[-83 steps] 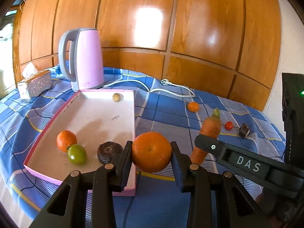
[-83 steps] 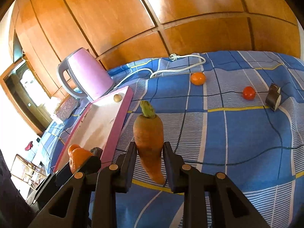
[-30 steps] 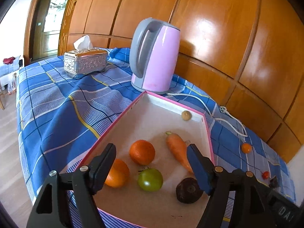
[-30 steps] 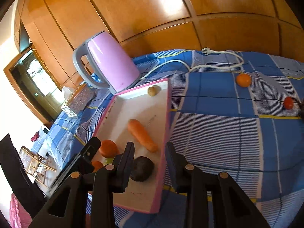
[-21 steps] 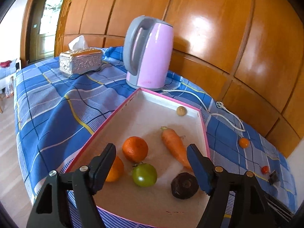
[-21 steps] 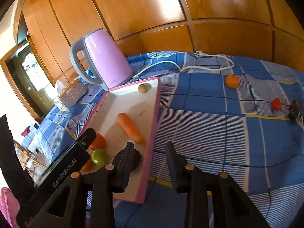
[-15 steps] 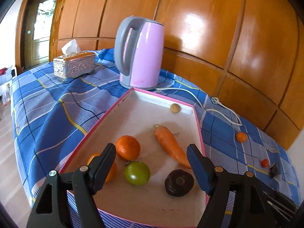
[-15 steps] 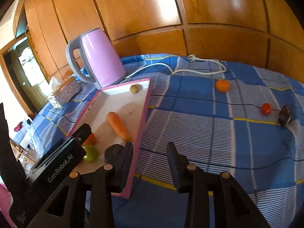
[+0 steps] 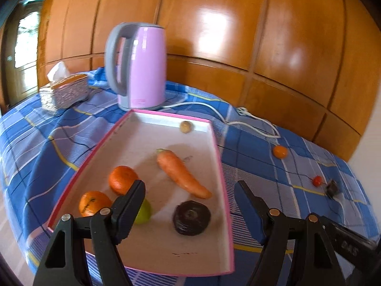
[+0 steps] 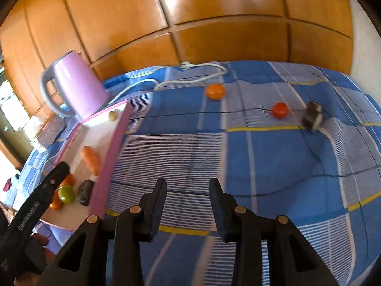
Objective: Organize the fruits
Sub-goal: 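Move the right tool toward the dark cylindrical slices on the sheet, then grasp a dark cylindrical slice with the right tool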
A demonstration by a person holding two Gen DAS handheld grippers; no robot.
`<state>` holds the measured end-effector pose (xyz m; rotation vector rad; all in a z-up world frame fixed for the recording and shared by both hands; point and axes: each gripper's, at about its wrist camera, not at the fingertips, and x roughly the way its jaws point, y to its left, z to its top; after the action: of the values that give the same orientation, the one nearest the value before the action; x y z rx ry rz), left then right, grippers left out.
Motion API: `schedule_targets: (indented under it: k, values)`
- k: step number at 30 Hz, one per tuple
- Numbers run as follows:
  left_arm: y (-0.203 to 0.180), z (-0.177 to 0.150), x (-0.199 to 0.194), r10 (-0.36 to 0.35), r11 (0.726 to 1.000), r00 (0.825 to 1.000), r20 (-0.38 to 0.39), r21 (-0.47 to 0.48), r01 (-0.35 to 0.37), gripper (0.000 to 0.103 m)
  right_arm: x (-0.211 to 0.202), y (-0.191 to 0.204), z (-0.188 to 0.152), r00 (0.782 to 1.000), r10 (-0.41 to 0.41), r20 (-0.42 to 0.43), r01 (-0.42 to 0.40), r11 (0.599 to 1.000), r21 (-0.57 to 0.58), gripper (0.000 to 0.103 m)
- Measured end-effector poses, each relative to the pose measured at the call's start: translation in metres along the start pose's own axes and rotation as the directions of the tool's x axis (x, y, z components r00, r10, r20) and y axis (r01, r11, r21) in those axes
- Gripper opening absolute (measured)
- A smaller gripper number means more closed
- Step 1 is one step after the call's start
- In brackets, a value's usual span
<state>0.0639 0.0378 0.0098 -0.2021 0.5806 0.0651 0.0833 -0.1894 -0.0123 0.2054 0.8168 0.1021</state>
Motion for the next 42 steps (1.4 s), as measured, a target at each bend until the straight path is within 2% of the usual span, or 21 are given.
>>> schedule_targets:
  k: [6,11,20,23,26,29,36,42]
  values:
    - [-0.016,-0.004,0.0,-0.035,0.997,0.999,-0.013,0.069,0.035,0.077,0.001,-0.032,0.001,0.999,-0.037,-0.001,0.037,0.995,0.092,0.037]
    - [-0.018,-0.006,0.002,-0.062,0.995,0.997,-0.035,0.079,0.065,0.077,0.001,-0.055,0.003,0.998,-0.063,0.005,0.062,0.988,0.142,0.037]
    - [-0.027,-0.009,0.002,-0.071,0.99,0.997,-0.032,0.117,0.074,0.077,0.007,-0.091,0.013,0.994,-0.106,0.013,0.1,0.97,0.223,0.037]
    - [-0.029,-0.01,0.002,-0.082,0.988,0.996,-0.033,0.126,0.085,0.077,0.009,-0.108,0.02,0.99,-0.135,0.031,0.122,0.959,0.257,0.038]
    - [-0.033,-0.011,0.002,-0.087,0.985,0.996,-0.037,0.144,0.092,0.077,0.013,-0.127,0.024,0.986,-0.162,0.038,0.143,0.94,0.31,0.044]
    - [-0.039,-0.013,0.004,-0.095,0.98,0.995,-0.043,0.17,0.101,0.077,0.016,-0.142,0.027,0.983,-0.175,0.047,0.147,0.922,0.357,0.044]
    - [-0.049,-0.017,0.007,-0.115,0.97,0.991,-0.061,0.206,0.125,0.077,0.019,-0.157,0.034,0.977,-0.197,0.078,0.153,0.91,0.384,0.045]
    - [-0.051,-0.019,0.011,-0.126,0.97,0.988,-0.084,0.2,0.141,0.077,0.027,-0.158,0.044,0.971,-0.223,0.089,0.177,0.914,0.366,0.046]
